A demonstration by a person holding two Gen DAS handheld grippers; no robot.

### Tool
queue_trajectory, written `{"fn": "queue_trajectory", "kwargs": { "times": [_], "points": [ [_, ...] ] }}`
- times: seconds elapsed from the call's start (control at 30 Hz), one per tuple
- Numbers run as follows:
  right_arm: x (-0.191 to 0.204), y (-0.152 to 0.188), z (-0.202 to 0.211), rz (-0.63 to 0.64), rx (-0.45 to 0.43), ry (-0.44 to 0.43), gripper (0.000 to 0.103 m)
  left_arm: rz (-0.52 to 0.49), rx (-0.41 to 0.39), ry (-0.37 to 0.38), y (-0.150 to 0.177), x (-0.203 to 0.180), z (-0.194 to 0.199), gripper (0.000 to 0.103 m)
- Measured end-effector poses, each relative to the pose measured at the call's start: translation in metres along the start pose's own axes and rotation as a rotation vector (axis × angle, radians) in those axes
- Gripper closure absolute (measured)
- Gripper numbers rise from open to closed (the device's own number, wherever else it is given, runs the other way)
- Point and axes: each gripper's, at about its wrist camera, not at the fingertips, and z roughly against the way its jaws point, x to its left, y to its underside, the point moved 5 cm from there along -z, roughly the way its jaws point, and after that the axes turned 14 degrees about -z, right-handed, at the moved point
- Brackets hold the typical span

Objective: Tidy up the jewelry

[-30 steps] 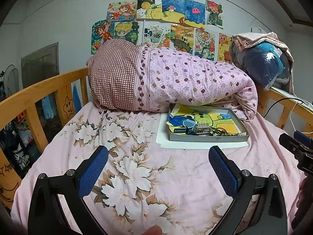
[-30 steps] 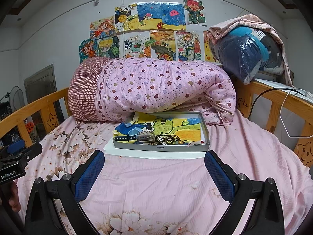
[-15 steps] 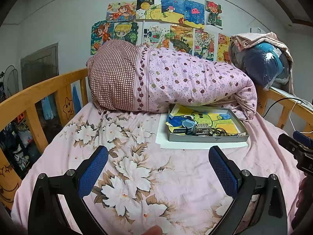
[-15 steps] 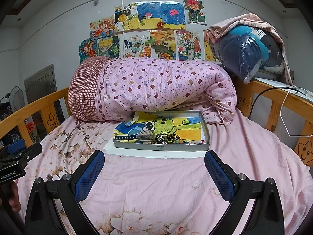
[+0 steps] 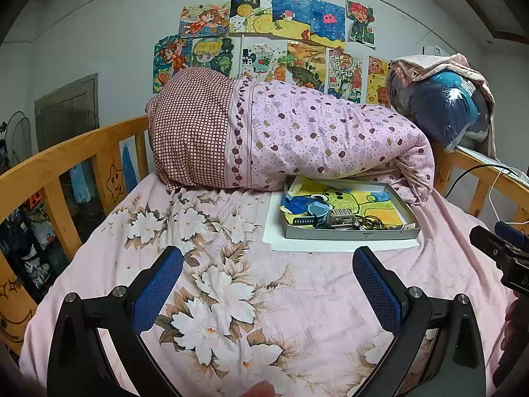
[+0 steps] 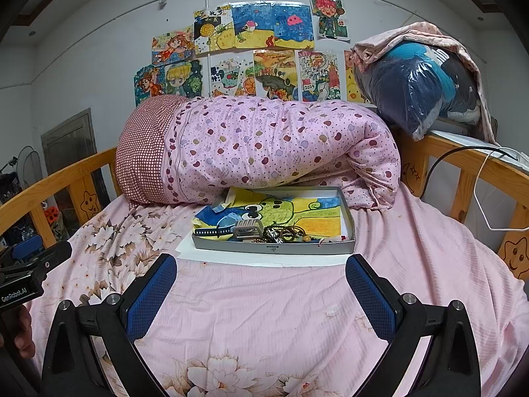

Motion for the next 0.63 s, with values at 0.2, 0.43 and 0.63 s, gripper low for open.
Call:
{"fn": "queue_trajectory", "kwargs": {
  "times": [0.2,0.43,0.63],
  "points": [
    [0.0000,-0.0001,0.0001,-0.001,0.001,-0.001,0.000,0.007,0.012,0.001,-0.0014,0.0015,-0.0003,0.002],
    [0.0001,-0.0003,0.0000,-0.001,0.001,0.000,0.000,-0.002,0.011,-0.014,-0.0038,0.0056,0.0001,0.002],
    [0.0000,-0.0006,0.0003,-0.003,0.001,0.001,0.000,-0.003,0.008,-0.009,-0.0025,0.0079,-0.0013,0.002]
  ]
}}
